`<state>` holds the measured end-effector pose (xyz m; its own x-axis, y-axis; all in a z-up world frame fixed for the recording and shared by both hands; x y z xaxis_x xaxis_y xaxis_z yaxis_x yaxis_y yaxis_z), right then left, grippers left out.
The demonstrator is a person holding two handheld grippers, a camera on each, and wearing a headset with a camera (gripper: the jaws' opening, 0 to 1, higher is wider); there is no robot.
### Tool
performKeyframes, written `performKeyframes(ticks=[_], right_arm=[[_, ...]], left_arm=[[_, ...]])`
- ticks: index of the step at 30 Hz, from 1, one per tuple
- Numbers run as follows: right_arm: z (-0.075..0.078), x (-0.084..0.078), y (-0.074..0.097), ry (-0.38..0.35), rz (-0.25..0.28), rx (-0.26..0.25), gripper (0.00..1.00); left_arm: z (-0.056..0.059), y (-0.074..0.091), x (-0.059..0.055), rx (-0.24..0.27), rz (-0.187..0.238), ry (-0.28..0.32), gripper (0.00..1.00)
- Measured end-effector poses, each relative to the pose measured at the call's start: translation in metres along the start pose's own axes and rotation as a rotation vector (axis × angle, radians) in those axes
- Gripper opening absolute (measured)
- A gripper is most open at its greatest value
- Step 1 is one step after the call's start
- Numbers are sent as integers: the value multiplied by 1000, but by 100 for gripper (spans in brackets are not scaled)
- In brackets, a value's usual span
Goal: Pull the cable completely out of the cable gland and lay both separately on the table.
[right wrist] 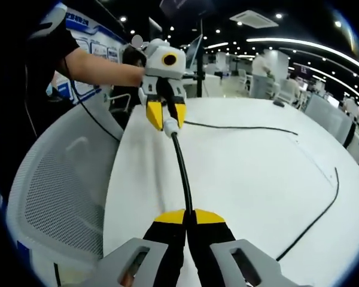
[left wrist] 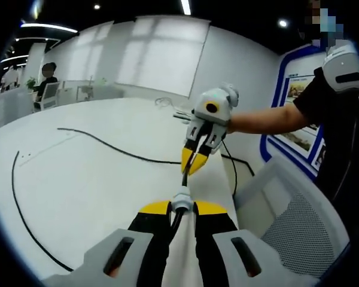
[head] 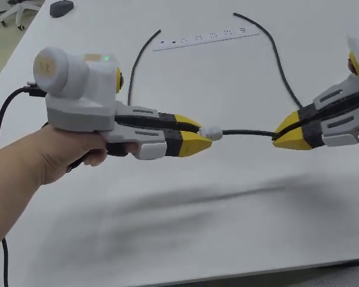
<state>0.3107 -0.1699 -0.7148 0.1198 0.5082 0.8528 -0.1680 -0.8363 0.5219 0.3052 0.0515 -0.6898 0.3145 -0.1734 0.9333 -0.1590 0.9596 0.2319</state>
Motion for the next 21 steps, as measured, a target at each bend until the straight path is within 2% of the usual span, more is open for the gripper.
performKeyframes(ticks=[3, 5, 10, 12, 13, 14, 16, 18, 19, 21], right_arm=[[4, -19, 15, 0, -22, -38, 0], [7, -33, 22, -39, -47, -62, 0], [12, -56, 31, -56, -117, -86, 0], [11, -60, 32, -115, -117, -70, 0], [13, -59, 34, -148, -98, -64, 0], [16, -57, 36, -150, -100, -67, 1], [12, -49, 38, -180, -86, -39, 2], [13, -28, 36, -207, 22, -47, 7], [14, -21, 35, -208, 41, -46, 12], [8, 5, 30, -189, 101, -26, 19]], left_arm=[[-3, 4, -5, 13, -9, 4, 14], [-3, 5, -7, 13, -17, -1, 14], [-5, 6, -9, 23, -43, -6, 14], [-6, 5, -9, 24, -45, -3, 14], [-5, 5, -9, 19, -43, 1, 14], [-5, 4, -7, 18, -37, 0, 14], [-5, 2, -2, 14, -20, -11, 14], [-6, 0, 1, 12, -19, -20, 14], [-6, -1, 2, 9, -18, -23, 14], [-4, -5, 3, 2, -23, -31, 14]])
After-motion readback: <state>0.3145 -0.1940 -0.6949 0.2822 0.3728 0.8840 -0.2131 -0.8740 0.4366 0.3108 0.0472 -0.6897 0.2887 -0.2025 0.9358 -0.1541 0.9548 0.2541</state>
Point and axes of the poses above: the centre of the closed fingertips' face, and the gripper's own axes: y roughly backward along the fingers, z roughly to its right, x roughly out of its top, the point moved 7 cm from there along y, roughly backward along the fingers, and after that the axes turned 8 degrees about z, right-handed, at the moved point
